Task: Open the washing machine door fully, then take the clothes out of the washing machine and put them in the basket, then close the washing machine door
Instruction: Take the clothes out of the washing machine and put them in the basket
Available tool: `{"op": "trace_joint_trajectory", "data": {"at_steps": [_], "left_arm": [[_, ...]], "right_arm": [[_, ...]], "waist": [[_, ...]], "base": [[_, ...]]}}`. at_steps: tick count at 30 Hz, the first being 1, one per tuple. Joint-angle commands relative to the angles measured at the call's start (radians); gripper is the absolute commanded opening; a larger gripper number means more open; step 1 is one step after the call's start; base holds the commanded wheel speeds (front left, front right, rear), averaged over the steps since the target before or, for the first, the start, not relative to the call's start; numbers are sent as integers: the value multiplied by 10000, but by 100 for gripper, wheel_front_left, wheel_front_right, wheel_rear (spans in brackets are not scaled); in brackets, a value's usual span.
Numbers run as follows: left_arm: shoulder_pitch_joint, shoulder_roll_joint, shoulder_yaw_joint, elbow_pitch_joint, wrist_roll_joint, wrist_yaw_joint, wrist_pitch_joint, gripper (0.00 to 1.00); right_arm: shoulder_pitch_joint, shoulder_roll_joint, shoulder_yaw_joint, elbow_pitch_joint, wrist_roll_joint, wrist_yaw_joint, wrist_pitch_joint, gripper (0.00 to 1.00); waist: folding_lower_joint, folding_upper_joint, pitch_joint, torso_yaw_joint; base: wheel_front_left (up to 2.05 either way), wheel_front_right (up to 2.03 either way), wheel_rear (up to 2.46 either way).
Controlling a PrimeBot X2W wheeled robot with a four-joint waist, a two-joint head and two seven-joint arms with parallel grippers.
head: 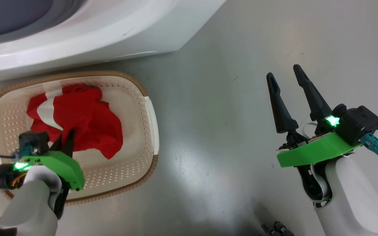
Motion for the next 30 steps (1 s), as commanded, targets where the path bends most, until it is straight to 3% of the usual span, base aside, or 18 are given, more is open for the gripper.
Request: {"op": "trace_joint_trajectory", "data": {"at_steps": [1,2,4,5,6,7,17,30], "left_arm": [[67,437,134,31,-131,6,-53,39],[41,445,119,62,-176,6,-53,50],[21,441,76,103,-253,6,-53,81],[21,441,76,103,-253,6,-53,81],[25,440,68,107,-293,6,-53,95],[40,436,62,110,-332,6,-53,100],[545,301,196,-263,-626,6,-53,100],[1818,199,1155,-1916,-303,6,-53,100]], "right_arm": [[165,22,150,-223,5,63,-63,100],[152,22,149,-206,-3,63,-63,100],[124,22,145,-165,-12,63,-63,100],[124,22,145,-165,-12,63,-63,100],[118,22,142,-141,-15,63,-63,100],[114,22,140,-117,-15,63,-63,100],[292,22,81,121,-107,63,-63,100],[860,22,-2,537,-297,63,-63,100]], "waist": [[0,-1,7,15],[0,-1,-7,21],[0,-1,-65,36],[0,-1,-65,36],[0,-1,-113,48],[0,-1,-173,60],[0,-1,-1114,274],[0,-1,-2852,618]], "base": [[0,0,0],[0,0,0],[0,0,0],[0,0,0],[0,0,0],[0,0,0],[0,0,0],[0,0,0]]}}
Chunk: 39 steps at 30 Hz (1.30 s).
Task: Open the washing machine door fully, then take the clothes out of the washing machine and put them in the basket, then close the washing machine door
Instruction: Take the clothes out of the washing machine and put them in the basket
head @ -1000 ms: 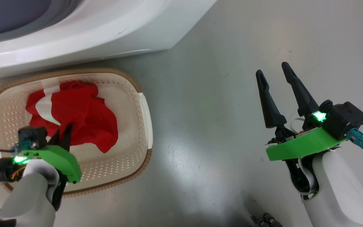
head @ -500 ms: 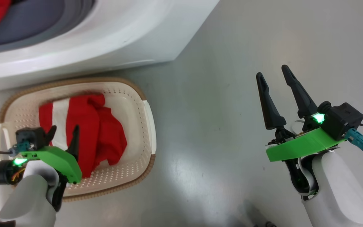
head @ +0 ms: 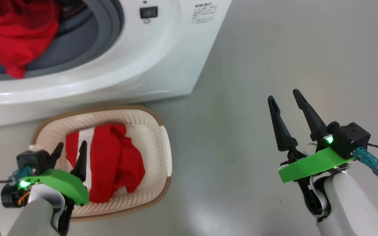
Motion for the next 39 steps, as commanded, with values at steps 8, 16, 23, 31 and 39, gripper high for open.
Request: {"op": "trace_joint_trajectory", "data": {"at_steps": [8,16,23,31,39], "left_arm": [[1011,101,1147,-1471,622,6,-53,100],[2125,-214,2001,-3260,1281,6,-53,100],[2999,-412,2521,-4648,1721,6,-53,100],[4147,-689,3228,-6190,2145,6,-53,100],[5332,-992,3827,-7414,2511,6,-53,100]], "right_arm": [[640,22,75,-38,-208,63,-65,100],[1211,17,-16,142,-340,63,-65,100],[1670,-116,-55,183,-294,63,-65,100],[2178,-280,-150,126,-208,63,-65,100],[2659,-428,-240,-22,-152,63,-65,100]], "waist": [[0,0,-1378,343],[0,0,-2491,472],[0,0,-3171,537],[0,0,-3759,532],[0,0,-4127,563]], "base": [[0,0,0],[0,0,0],[0,0,0],[0,0,0],[0,0,0]]}}
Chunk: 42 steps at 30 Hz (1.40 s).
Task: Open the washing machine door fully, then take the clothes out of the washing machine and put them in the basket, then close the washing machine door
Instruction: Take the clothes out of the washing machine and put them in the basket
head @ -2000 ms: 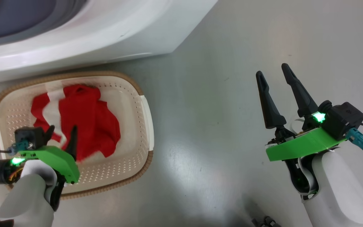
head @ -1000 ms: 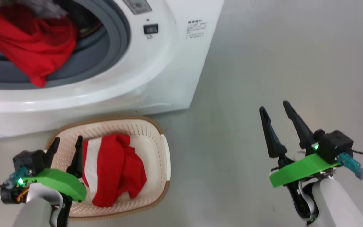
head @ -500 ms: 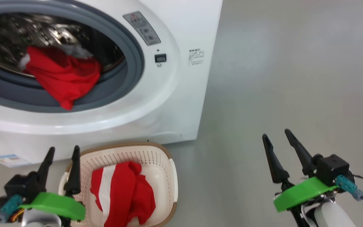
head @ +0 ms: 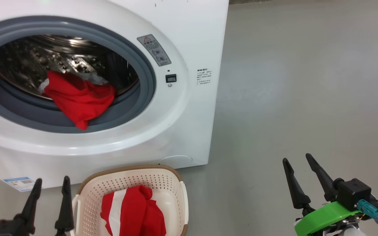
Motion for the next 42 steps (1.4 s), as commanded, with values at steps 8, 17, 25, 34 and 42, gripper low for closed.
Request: {"op": "trace_joint_trajectory", "data": {"at_steps": [8,17,25,34,42], "left_arm": [[931,-238,881,-1302,341,6,-51,100],[1163,-393,945,-1563,404,6,-51,100],[1086,-434,926,-1587,337,6,-51,100],[629,-325,435,-1085,434,6,-51,100],[-953,218,-141,372,755,6,-51,100]], "right_arm": [[265,-174,77,-395,109,63,-65,100],[300,-176,6,-437,78,63,-65,100],[244,-153,-7,-441,69,63,-65,100],[123,-61,28,-478,45,63,-65,100],[-284,76,208,-490,-13,63,-65,100]], "waist": [[0,0,-164,83],[0,0,-133,111],[0,0,-50,73],[0,0,226,142],[0,0,817,68]], "base": [[0,0,0],[0,0,0],[0,0,0],[0,0,0],[0,0,0]]}}
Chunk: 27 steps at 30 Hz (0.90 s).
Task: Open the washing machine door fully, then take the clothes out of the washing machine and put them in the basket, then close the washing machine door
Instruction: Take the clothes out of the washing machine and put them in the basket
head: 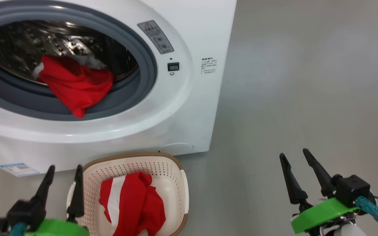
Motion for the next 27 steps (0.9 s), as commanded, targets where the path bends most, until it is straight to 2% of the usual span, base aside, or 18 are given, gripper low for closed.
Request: {"op": "trace_joint_trajectory", "data": {"at_steps": [1,19,27], "left_arm": [[-535,305,198,16,191,8,-51,100],[-6120,1735,-1221,3956,749,8,596,100],[-7807,2254,-1547,5664,839,8,764,100]], "right_arm": [[-314,-33,252,-244,-17,63,-65,100],[-1453,207,630,-423,110,63,-65,100],[-1780,211,817,-485,432,63,-65,100]], "waist": [[0,-1,208,-75],[0,-1,2187,-662],[0,-1,2741,-906]], "base": [[0,0,0],[0,0,0],[0,0,0]]}}
